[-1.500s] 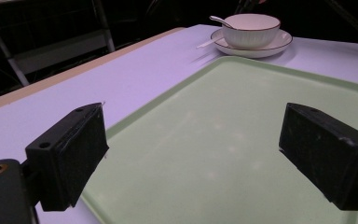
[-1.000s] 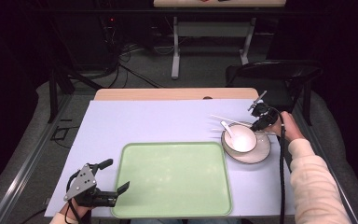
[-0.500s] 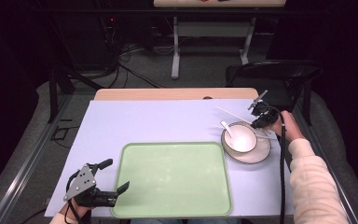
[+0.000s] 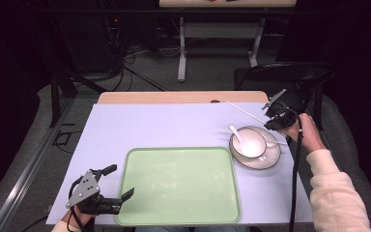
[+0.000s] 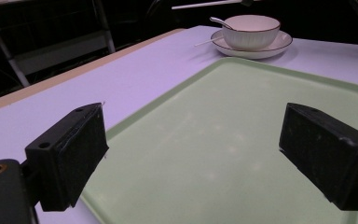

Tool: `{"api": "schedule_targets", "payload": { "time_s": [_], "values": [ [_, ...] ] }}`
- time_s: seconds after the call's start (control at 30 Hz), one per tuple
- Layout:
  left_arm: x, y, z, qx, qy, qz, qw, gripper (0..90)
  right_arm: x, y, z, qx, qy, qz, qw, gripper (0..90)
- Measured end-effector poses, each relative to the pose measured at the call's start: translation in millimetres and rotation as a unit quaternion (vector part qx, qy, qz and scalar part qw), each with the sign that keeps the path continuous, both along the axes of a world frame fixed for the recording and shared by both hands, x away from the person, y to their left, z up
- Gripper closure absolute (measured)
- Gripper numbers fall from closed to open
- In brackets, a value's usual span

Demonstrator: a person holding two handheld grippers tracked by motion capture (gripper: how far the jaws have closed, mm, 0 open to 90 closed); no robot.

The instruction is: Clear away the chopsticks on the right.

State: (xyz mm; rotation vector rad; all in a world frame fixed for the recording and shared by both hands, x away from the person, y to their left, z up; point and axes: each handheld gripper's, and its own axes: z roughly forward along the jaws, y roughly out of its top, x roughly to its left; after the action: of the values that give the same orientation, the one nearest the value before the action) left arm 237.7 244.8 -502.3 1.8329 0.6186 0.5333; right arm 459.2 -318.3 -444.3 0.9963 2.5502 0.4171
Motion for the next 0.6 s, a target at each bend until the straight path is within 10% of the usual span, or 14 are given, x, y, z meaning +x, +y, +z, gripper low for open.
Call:
{"api": "schedule_targets", "payload": {
  "time_s": [0.6],
  "values": [
    [0.6,-0.9,-0.3,-0.002,-0.001,0.002,1.0000,7.4,-57.4,24.8,26.9,0.054,-0.008,-0.047,0.9974,83.7]
  ]
}}
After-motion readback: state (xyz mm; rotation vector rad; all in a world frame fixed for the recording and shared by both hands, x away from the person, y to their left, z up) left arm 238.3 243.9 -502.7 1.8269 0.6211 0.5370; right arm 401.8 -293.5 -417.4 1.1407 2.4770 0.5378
